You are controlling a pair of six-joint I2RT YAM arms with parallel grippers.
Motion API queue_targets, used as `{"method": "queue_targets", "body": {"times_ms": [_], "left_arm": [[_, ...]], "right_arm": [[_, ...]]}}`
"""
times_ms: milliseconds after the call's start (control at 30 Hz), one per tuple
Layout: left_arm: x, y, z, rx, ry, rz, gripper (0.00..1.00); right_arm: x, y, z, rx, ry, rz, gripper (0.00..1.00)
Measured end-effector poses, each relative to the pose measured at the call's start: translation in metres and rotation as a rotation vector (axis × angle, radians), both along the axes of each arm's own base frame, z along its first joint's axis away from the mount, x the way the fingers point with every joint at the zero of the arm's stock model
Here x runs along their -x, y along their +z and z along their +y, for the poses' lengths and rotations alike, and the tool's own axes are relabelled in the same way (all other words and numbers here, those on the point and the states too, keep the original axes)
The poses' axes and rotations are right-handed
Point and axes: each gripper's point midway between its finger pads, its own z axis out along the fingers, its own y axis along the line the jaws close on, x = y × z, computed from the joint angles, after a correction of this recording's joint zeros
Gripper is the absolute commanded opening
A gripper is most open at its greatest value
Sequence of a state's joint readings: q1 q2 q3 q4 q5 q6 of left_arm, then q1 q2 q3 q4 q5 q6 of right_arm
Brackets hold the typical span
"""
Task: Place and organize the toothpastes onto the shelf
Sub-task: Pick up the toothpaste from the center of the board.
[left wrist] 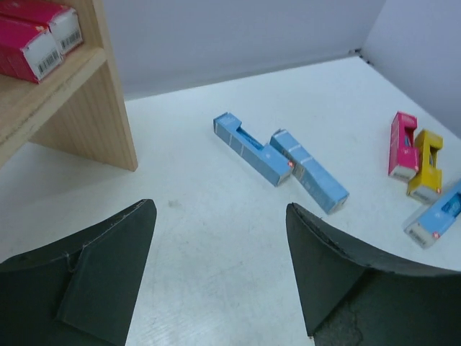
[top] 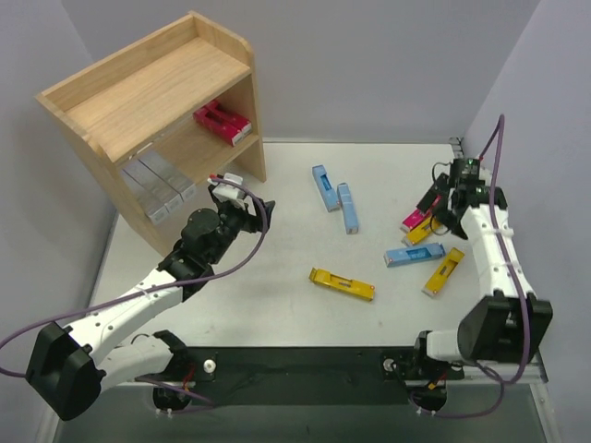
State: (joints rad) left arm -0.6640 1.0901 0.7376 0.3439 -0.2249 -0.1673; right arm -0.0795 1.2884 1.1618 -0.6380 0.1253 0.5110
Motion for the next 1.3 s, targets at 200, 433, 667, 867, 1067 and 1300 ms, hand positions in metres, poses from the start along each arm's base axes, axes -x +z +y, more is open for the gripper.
{"method": "queue_targets", "body": {"times_ms": [200,433,667,867,1067,1300], "left_arm": [[0.026,-0.032,0.009,-0.101,-0.064,-0.005,0.96],[0.044,-0.068,0.017,-0.172,-0.103,0.027,0.97],[0.05,-0.08,0.015,-0.174,-0.127,0.054,0.97],[0.053,-0.085,0.013,-0.165,-0.142,0.071,0.97],[0.055,-0.088,0.011,-0.164,-0.157,0.079,0.97],[0.06,-0.092,0.005,-0.139,-0.19,0.109,0.97]], "right_arm": [[-0.074,-0.011,-0.033,0.001,-0.078,-0.013,0.85],[-0.146,-0.042,-0.06,0.026,-0.085,0.013,0.82],[-0.176,-0.086,-0.069,0.018,-0.075,0.076,0.8],[-0.179,-0.121,-0.076,-0.019,-0.083,0.135,0.78],[-0.181,-0.145,-0.072,-0.074,-0.066,0.164,0.71],[-0.185,-0.145,-0.063,-0.119,-0.027,0.154,0.47]]}}
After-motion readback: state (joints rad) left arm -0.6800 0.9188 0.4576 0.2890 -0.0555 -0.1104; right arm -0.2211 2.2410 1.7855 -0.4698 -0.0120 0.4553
